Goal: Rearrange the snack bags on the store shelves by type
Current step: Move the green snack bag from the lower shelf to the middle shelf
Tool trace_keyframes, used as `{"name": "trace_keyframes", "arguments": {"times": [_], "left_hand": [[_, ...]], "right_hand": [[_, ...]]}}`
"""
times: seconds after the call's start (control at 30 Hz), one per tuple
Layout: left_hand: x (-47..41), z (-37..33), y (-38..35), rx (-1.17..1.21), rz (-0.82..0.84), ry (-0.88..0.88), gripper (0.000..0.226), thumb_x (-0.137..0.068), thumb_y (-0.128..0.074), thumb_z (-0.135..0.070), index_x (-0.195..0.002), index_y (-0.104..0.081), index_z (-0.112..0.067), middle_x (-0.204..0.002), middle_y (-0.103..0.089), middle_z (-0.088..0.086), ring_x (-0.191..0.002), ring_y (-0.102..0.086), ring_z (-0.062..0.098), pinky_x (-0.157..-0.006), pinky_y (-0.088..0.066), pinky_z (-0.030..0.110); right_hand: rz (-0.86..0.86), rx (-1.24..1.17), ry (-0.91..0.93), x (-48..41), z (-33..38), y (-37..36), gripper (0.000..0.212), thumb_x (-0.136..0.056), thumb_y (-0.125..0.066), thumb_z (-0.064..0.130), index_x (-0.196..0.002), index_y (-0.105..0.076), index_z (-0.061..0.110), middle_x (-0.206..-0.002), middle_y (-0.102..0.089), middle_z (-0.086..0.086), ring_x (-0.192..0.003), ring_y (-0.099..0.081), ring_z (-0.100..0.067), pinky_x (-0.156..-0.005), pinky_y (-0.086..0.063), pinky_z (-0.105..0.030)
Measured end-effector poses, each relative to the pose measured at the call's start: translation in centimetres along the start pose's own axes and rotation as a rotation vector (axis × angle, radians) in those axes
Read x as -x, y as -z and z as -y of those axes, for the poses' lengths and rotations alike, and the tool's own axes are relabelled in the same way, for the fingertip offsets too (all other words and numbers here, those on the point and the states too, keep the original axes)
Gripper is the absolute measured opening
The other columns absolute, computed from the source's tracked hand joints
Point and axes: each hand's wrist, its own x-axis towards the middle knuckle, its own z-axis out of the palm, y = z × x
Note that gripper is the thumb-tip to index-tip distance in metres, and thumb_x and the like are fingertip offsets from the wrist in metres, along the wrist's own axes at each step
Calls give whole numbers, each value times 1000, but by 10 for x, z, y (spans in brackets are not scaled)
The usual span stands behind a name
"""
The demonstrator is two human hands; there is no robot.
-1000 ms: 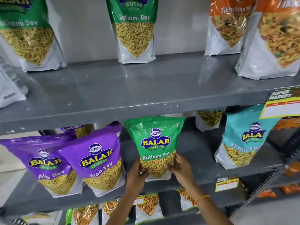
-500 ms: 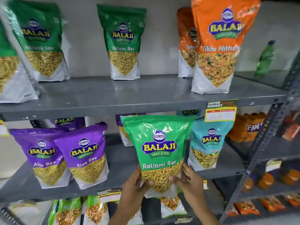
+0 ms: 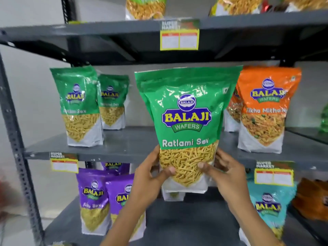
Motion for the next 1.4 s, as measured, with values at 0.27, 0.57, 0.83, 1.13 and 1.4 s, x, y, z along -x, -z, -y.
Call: {"name": "trace_keyframes", "arguments": {"times": [0.27, 0.57, 0.83, 1.13, 1.4], "left_hand": [[-112, 15, 33, -123, 38, -40, 42, -74, -66, -13, -112, -53, -25, -102, -69, 4, -96, -64, 22, -88, -52, 37], [-183, 58, 29, -58, 81, 52, 61, -76, -64, 2, -130, -42, -17, -119, -63, 9, -105, -61, 22, -99, -48, 43], [-196, 72, 27, -57, 183, 100, 53, -78, -66, -8, -125, -47, -18, -114, -62, 4, -109, -59, 23, -101, -46, 40], [-194, 89, 33, -224, 342, 197, 77, -41, -77, -53, -110, -60, -22, -115, -68, 0, -105, -63, 15, -100, -47, 44], [-176, 72, 33, -326, 289, 178, 62, -53, -80, -43, -107, -62, -20, -113, -69, 2, -104, -62, 18, -96, -48, 40]], "right_hand": [[-14, 74, 57, -99, -5, -52, 37, -65, -77, 8, -85, -63, 36, -88, -69, 10, -77, -66, 6, -76, -56, -25], [-110, 181, -29, -157, -43, -71, 28, -63, -79, 13, -77, -65, 33, -91, -71, -2, -87, -67, -19, -89, -53, -50], [-38, 267, -88, -165, -51, -63, 33, -69, -76, 25, -100, -64, 22, -99, -65, 1, -96, -59, -12, -84, -45, -29], [154, 349, -222, -165, -60, -50, 49, -59, -83, 15, -104, -64, 13, -114, -69, -11, -96, -64, -16, -86, -54, -31], [201, 415, -173, -155, -51, -45, 38, -58, -84, 19, -89, -64, 27, -105, -69, -3, -97, -64, -16, -92, -50, -36]]}}
